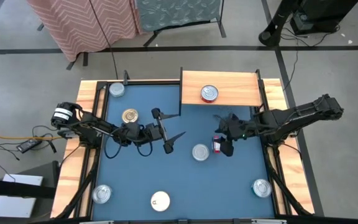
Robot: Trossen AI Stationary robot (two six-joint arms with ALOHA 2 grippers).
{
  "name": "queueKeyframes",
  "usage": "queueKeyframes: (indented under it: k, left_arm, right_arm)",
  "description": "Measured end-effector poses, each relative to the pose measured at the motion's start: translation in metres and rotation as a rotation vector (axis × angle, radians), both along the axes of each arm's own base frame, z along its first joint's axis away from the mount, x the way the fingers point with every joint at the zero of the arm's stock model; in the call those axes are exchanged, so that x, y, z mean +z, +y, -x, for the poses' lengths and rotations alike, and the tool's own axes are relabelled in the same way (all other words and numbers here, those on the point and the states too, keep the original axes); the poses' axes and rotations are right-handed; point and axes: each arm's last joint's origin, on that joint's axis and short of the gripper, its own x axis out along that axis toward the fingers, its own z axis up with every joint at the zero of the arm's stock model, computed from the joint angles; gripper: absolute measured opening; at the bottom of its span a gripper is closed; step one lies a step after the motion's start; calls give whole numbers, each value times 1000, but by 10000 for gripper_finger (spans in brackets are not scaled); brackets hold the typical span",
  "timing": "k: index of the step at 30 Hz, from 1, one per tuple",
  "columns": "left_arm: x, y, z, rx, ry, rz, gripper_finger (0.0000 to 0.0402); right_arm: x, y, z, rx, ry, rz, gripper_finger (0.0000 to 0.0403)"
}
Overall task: Stack canned seafood by type on shelf
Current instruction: Stack the red tuna can on top of the red tuna can on the shelf
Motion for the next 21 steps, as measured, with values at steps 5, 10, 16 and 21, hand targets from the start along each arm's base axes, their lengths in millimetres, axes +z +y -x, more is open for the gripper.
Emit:
queueKeyframes:
  k: [5, 10, 16, 21]
  left_arm:
    - [-1, 0, 0, -1, 5, -2, 362]
    - [-1, 0, 0, -3, 5, -4, 362]
    - [-1, 0, 0, -3, 6, -5, 362]
    - [-1, 0, 0, -3, 6, -6, 362]
  right_arm:
    - [-24, 7, 2, -5, 228, 64, 244]
    - [-46, 12, -7, -3, 363, 132, 260]
    - [-61, 19, -14, 12, 438, 110, 278]
    - [-58, 19, -13, -11, 422, 54, 298]
